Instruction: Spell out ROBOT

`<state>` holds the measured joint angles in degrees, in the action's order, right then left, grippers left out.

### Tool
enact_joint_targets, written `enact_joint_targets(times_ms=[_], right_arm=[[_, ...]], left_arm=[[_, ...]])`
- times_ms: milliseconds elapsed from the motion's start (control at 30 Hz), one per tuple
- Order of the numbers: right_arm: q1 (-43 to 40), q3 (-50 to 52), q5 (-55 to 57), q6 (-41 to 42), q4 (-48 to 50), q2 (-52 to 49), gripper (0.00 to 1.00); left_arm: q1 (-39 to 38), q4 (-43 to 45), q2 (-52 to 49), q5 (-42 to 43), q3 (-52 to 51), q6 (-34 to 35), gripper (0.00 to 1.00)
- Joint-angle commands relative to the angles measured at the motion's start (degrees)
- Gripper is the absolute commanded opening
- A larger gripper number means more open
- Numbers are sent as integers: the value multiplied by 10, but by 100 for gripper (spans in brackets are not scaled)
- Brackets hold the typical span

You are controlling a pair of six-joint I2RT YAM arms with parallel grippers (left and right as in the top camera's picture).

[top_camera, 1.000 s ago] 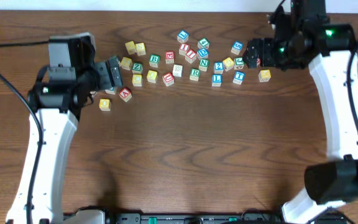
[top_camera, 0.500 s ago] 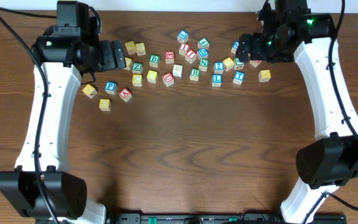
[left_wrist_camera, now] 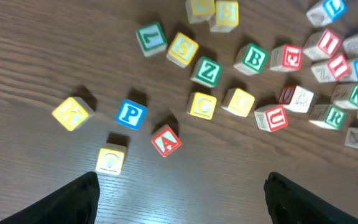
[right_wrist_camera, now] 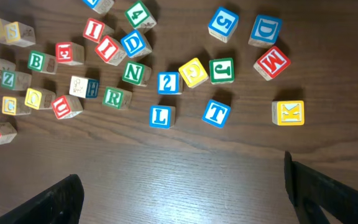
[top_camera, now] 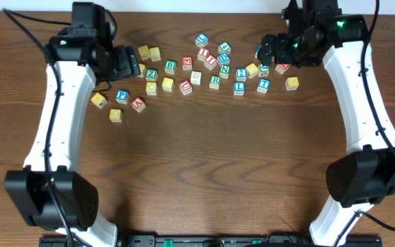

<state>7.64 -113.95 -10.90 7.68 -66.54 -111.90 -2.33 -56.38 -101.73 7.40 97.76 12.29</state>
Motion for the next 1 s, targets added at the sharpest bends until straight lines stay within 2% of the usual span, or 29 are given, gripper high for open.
enact_joint_targets(times_ms=[0,167,233,367,567,667,967], right_arm=[[3,-10,-6,11,-5,-17,99],[3,-8,-6,13,-5,-17,99],[3,-7,-2,20,-5,-17,98],[0,-7,39,64,-11,-17,98],[-36,-7,41,64,-43,-17,99],[-58,-7,41,64,-64,-17,99],[-61,-7,41,64,-72,-17,99]], left_arm=[[-31,1,-29,3,0,9,82],[-69,24,-50,-6,0,10,81],[-91,44,-57,-11,0,27,77],[-132,73,-79,-23,17,51,75],[-184,28,-188,-25,173,49,75],[-212,7,-239,-53,242,49,75],[-259,36,-249,-55,248,57,74]])
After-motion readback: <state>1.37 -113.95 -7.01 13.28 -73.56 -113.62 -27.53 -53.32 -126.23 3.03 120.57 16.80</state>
